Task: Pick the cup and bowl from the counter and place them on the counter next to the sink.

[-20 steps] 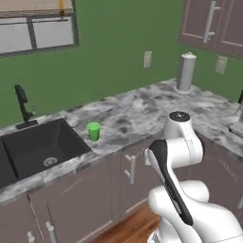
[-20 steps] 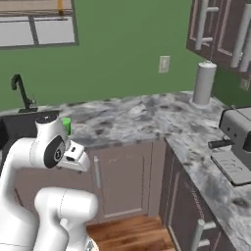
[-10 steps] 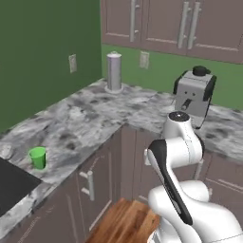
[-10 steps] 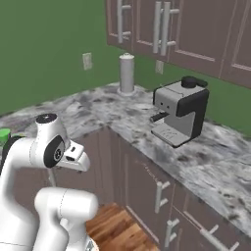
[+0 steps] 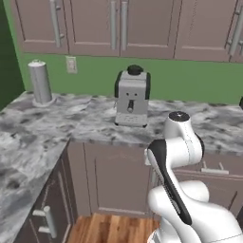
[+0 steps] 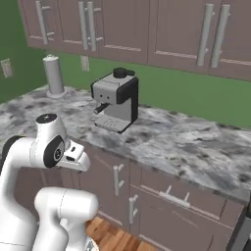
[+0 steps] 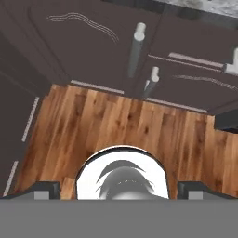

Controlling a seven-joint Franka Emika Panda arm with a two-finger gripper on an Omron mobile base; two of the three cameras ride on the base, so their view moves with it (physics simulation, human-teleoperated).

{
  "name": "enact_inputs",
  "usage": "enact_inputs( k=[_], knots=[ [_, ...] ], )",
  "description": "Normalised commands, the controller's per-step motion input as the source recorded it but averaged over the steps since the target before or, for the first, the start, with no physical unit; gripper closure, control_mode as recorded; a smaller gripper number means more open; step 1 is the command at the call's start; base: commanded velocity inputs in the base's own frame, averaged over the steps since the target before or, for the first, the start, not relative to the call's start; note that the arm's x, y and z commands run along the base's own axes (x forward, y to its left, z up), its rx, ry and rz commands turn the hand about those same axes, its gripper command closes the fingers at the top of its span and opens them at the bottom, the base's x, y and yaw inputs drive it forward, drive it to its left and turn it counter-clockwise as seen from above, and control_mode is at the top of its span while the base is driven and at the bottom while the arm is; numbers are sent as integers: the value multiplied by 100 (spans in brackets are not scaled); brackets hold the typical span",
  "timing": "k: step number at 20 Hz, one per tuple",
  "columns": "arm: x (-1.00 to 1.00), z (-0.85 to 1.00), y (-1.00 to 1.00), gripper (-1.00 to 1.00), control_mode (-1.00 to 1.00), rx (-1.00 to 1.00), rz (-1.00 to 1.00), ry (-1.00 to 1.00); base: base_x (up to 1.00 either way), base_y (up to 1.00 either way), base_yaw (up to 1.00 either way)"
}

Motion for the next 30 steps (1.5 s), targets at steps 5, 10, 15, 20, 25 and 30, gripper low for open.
enact_inputs(
  k=[5,10,15,20,25,30],
  knots=[
    [0,0,0,-100,100,0,0,0,21,-39,-57],
    [0,0,0,-100,100,0,0,0,6,-58,-48],
    [0,0,0,-100,100,0,0,0,15,-52,-23],
    [0,0,0,-100,100,0,0,0,41,-58,11],
    [0,0,0,-100,100,0,0,0,21,-99,5],
    [0,0,0,-100,100,0,0,0,0,-100,0]
  ],
)
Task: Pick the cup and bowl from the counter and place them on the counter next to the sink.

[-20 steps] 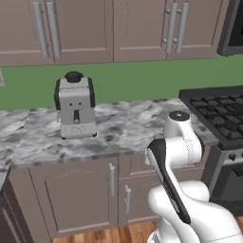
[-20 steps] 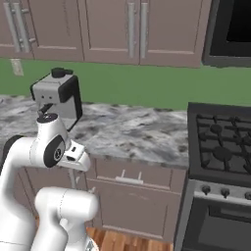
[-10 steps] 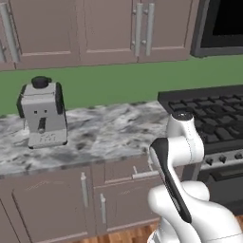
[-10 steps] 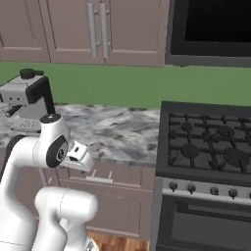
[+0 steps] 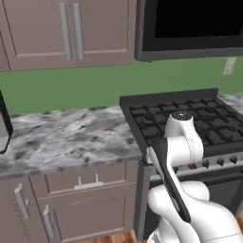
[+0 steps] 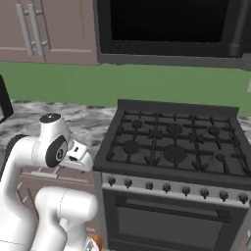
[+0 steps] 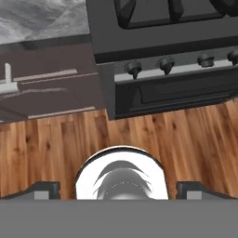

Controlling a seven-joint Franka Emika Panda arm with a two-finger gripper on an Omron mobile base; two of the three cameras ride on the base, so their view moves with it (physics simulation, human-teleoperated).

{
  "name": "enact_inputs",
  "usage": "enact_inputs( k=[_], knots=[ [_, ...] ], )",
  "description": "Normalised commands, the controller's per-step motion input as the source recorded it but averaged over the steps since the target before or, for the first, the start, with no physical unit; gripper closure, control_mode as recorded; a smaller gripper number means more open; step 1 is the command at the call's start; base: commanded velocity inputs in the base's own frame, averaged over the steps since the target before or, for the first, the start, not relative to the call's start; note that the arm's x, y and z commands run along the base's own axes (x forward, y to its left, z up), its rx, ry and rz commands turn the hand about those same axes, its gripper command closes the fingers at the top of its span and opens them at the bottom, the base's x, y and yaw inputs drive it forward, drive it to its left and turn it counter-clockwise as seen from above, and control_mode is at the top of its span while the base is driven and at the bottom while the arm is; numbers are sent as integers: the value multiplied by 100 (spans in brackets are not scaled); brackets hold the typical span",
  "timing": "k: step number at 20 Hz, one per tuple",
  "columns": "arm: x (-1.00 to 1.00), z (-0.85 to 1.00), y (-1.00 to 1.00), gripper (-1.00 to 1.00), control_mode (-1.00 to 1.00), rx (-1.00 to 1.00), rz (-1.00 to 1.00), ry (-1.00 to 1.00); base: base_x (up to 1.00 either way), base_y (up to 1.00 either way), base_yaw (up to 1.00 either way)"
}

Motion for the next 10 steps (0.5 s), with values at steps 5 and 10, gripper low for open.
enact_inputs(
  k=[5,10],
  knots=[
    [0,0,0,-100,100,0,0,0,0,-100,0],
    [0,0,0,-100,100,0,0,0,0,-100,0]
  ],
)
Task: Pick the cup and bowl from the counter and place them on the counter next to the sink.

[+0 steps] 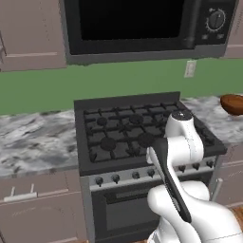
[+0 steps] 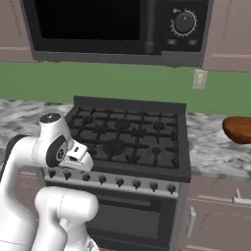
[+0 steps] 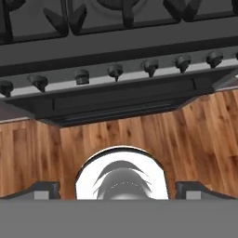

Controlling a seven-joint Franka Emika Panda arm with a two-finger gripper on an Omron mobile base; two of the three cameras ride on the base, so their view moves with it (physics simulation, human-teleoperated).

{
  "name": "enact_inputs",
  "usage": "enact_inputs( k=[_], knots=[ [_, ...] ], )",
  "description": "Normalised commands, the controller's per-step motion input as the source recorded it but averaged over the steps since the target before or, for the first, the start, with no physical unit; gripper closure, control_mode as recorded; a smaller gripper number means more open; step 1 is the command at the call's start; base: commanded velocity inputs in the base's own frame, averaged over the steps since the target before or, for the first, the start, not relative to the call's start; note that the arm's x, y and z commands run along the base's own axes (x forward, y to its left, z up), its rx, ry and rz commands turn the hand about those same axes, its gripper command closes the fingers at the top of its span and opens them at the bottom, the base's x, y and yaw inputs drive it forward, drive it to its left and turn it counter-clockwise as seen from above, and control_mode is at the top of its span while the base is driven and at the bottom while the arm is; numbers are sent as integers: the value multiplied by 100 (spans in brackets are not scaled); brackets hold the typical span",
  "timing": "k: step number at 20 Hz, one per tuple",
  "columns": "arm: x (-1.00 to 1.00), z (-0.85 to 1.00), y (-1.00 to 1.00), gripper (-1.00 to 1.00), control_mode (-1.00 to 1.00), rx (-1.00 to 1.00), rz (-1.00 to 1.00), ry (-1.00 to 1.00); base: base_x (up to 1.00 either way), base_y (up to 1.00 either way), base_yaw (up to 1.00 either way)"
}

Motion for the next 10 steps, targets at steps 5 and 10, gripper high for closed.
enact_inputs(
  k=[5,10],
  knots=[
    [0,0,0,-100,100,0,0,0,0,-100,0],
    [0,0,0,-100,100,0,0,0,0,-100,0]
  ],
)
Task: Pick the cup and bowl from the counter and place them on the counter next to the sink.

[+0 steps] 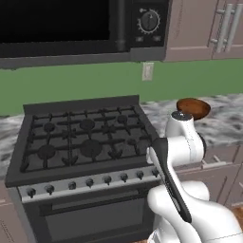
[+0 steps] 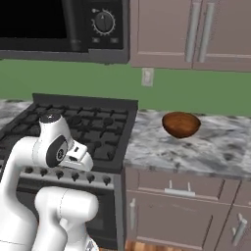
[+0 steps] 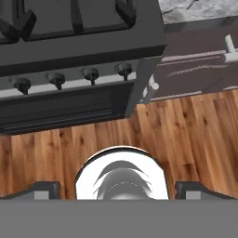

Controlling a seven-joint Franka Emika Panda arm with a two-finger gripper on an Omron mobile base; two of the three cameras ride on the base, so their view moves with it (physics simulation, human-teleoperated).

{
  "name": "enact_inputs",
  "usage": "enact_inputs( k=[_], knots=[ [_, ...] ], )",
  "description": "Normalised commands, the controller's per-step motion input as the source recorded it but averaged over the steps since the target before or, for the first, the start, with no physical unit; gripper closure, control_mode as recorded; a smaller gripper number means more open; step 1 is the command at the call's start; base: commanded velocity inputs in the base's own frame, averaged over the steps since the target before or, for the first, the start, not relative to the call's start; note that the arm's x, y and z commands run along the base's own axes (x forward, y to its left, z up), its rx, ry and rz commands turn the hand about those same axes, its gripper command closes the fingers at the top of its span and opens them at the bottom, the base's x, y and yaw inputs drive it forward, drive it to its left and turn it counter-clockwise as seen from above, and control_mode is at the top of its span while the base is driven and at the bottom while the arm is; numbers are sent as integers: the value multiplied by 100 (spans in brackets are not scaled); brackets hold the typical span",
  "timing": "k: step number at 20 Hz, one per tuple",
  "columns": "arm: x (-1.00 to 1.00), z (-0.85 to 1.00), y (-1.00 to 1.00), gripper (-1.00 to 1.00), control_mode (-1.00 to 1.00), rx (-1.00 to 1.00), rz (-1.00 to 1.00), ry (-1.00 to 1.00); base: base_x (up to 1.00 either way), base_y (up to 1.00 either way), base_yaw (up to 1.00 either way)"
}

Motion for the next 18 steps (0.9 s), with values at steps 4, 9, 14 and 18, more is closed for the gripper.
enact_inputs(
  k=[4,9,14,18],
  knots=[
    [0,0,0,-100,100,0,0,0,0,-100,0],
    [0,0,0,-100,100,0,0,0,6,-99,0],
    [0,0,0,-100,100,0,0,0,11,-63,-2],
    [0,0,0,-100,100,0,0,0,33,-8,-2]
  ],
)
